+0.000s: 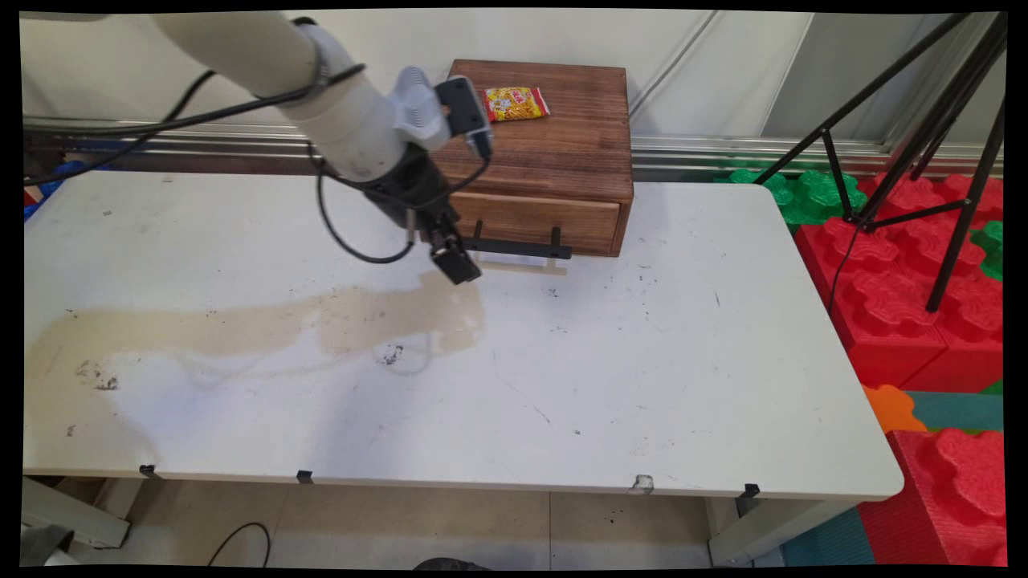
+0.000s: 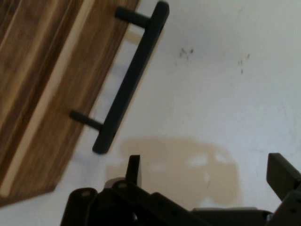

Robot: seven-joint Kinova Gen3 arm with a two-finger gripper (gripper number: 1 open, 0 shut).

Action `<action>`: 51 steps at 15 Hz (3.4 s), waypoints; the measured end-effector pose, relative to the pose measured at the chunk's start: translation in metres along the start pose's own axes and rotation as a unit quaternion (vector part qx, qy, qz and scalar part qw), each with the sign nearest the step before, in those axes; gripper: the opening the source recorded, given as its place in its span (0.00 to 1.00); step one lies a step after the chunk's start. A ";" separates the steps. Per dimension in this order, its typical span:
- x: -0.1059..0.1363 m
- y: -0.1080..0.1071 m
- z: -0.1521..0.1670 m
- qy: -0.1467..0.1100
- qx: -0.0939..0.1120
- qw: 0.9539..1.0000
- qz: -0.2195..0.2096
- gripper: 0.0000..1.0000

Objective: Open the drawer

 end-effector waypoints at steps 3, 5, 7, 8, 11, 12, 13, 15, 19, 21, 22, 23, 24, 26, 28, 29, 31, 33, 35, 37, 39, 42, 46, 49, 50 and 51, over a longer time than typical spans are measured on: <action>0.021 0.000 0.019 0.003 0.002 1.000 0.007 1.00; 0.032 -0.003 0.034 0.004 0.008 1.000 0.013 1.00; 0.041 -0.006 0.045 0.004 0.013 1.000 0.020 1.00; 0.045 -0.009 0.053 0.004 0.015 1.000 0.025 1.00; 0.055 -0.017 0.073 0.003 0.018 0.999 0.040 1.00; 0.057 -0.019 0.080 0.002 0.017 0.999 0.046 1.00; 0.059 -0.022 0.088 0.000 0.016 0.998 0.054 1.00; 0.061 -0.026 0.100 -0.003 0.012 0.998 0.066 1.00; 0.062 -0.034 0.124 -0.012 0.004 0.997 0.079 1.00; 0.061 -0.036 0.133 -0.016 -0.001 0.996 0.084 1.00; 0.061 -0.036 0.138 -0.018 -0.005 0.996 0.087 1.00; 0.060 -0.037 0.142 -0.019 -0.009 0.996 0.089 1.00; 0.059 -0.036 0.145 -0.021 -0.013 0.996 0.091 1.00; 0.057 -0.035 0.151 -0.025 -0.022 0.995 0.093 1.00; 0.056 -0.032 0.155 -0.028 -0.029 0.995 0.093 1.00; 0.055 -0.029 0.157 -0.029 -0.032 0.995 0.092 1.00; 0.054 -0.025 0.158 -0.031 -0.036 0.995 0.089 1.00; 0.053 -0.021 0.158 -0.033 -0.038 0.995 0.086 1.00; 0.052 -0.015 0.156 -0.036 -0.040 0.995 0.082 1.00; 0.050 -0.007 0.153 -0.038 -0.044 0.995 0.079 1.00; 0.047 0.001 0.150 -0.041 -0.046 0.995 0.075 1.00; 0.043 0.013 0.144 -0.045 -0.050 0.995 0.073 1.00; 0.037 0.028 0.137 -0.049 -0.051 0.995 0.073 1.00; 0.031 0.040 0.132 -0.052 -0.051 0.995 0.070 1.00; 0.030 0.044 0.130 -0.053 -0.051 0.995 0.069 1.00; 0.029 0.046 0.129 -0.054 -0.051 0.995 0.069 1.00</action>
